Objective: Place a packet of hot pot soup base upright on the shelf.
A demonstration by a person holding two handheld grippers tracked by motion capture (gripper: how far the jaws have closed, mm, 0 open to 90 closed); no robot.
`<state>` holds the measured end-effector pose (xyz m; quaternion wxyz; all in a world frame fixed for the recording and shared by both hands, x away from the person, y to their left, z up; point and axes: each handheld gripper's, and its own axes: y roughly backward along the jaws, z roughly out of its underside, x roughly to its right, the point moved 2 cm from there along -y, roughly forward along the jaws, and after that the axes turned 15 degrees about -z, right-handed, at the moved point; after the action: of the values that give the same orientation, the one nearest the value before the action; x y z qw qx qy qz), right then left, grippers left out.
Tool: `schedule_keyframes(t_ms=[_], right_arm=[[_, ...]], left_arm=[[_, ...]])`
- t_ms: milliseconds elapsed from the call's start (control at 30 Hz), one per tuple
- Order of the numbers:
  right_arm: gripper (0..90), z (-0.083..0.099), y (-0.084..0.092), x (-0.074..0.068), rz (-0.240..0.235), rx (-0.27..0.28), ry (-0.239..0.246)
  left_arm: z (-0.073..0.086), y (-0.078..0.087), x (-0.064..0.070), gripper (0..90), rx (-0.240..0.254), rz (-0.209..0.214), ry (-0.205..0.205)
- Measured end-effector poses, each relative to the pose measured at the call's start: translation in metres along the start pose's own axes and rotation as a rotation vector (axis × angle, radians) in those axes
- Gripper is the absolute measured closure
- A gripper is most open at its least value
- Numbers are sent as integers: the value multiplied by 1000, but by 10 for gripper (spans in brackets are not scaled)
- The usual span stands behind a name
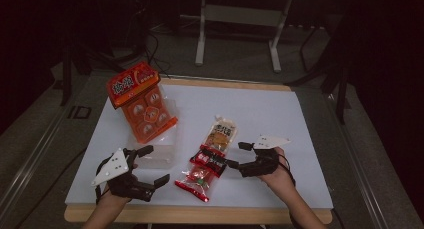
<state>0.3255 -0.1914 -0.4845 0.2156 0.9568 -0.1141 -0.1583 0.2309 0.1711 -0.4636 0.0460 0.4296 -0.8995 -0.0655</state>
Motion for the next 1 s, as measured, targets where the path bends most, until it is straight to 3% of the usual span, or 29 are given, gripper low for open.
schedule_keyframes(t_ms=[500,767,1000], right_arm=[[230,22,-37,23,-19,-111,-85],[230,28,-46,27,-18,-151,-103],[263,33,-51,34,-41,-166,-158]], left_arm=[[9,-5,5,8,-21,18,-24],[10,-5,6,8,-23,21,-29],[11,-7,6,8,-28,24,-26]])
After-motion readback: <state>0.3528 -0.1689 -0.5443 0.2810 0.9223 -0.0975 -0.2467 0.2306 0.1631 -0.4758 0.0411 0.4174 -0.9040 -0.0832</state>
